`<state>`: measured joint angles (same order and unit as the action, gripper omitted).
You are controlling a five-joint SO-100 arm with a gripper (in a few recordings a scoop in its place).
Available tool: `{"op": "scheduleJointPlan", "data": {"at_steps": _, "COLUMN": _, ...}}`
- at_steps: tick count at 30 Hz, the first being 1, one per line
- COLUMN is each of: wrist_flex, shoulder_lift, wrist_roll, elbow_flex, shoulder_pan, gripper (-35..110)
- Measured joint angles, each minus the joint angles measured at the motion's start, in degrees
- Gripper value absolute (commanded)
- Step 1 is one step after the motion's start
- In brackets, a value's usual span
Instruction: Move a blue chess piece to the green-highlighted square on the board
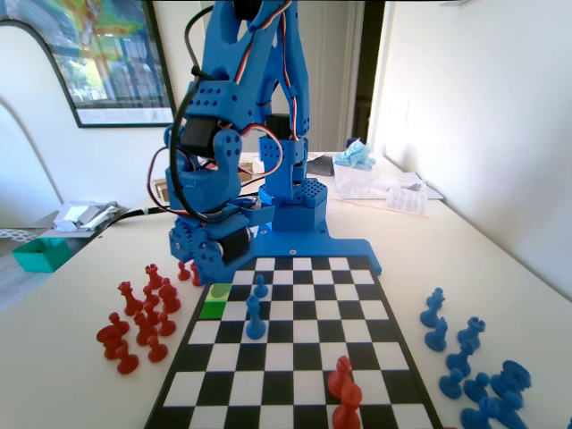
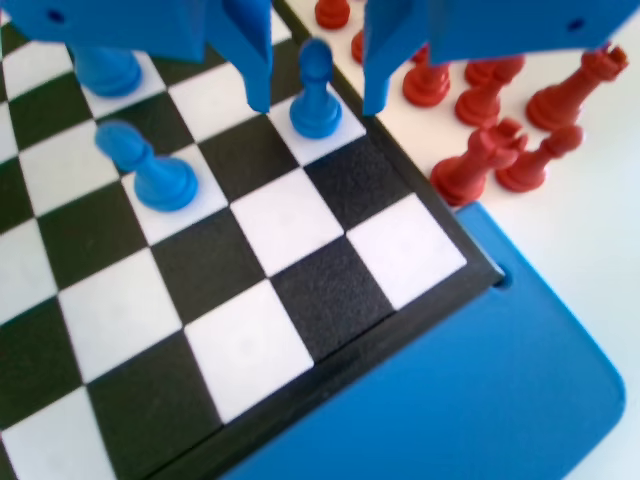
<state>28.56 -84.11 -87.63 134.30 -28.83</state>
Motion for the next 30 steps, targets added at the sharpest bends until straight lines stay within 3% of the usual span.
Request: {"op": "scheduleJointPlan", "data": {"at_steps": 30, "wrist_flex": -2.2, "shoulder_lift": 0.0, "wrist_roll": 0.1, "elbow_flex": 0.6, "shoulder_pan": -0.8, "gripper": 1}}
